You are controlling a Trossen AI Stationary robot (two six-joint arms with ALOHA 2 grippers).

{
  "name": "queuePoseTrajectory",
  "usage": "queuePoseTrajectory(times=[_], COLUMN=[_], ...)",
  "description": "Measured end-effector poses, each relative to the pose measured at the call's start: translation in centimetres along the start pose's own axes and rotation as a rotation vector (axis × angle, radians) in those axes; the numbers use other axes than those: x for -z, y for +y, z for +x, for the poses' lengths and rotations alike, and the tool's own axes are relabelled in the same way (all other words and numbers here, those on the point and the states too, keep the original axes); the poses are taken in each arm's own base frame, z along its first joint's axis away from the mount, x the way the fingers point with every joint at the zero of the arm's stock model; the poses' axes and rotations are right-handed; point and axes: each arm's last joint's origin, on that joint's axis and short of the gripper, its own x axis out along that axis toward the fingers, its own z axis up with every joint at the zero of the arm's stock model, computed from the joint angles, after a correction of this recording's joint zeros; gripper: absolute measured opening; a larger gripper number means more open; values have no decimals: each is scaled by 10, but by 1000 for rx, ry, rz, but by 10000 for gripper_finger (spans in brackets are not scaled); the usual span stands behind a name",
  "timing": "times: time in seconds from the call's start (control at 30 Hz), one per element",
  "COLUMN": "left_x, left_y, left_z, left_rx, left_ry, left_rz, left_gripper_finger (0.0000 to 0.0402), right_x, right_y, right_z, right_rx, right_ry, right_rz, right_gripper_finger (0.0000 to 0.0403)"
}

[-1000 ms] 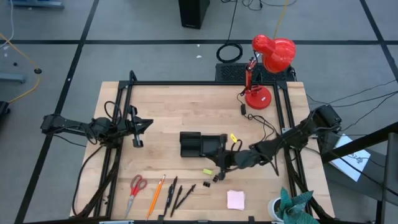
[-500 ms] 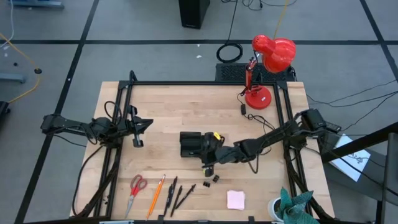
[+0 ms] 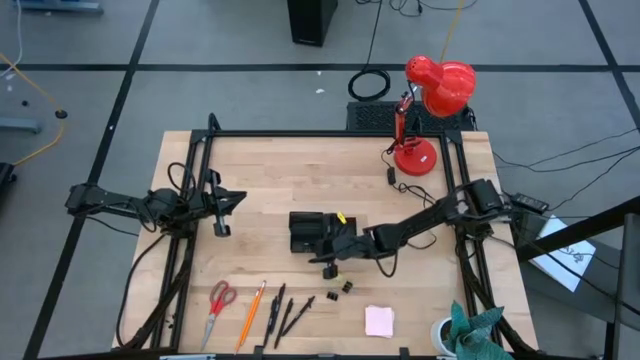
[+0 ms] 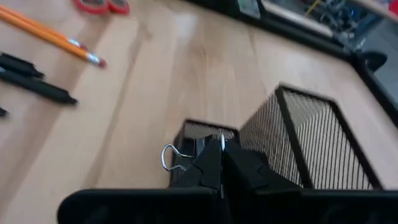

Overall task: Pick and place office supplies into organizer
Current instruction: Put the black binder clip into the mesh desk organizer

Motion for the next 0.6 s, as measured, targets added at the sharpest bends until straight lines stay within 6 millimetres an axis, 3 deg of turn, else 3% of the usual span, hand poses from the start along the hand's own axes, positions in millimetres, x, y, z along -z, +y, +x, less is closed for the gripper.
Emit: queuePoseTrajectory(times=[0.6], left_x=[0], left_y=[0], left_z=[0], left_rx=[0], left_ry=[0], left_rz=[17], left_gripper_finger=[26], right_x=[17], right_y=[-8], right_z=[8], right_rx=[14], right_ry=[114], right_rz=[73], right_gripper_finger=[0])
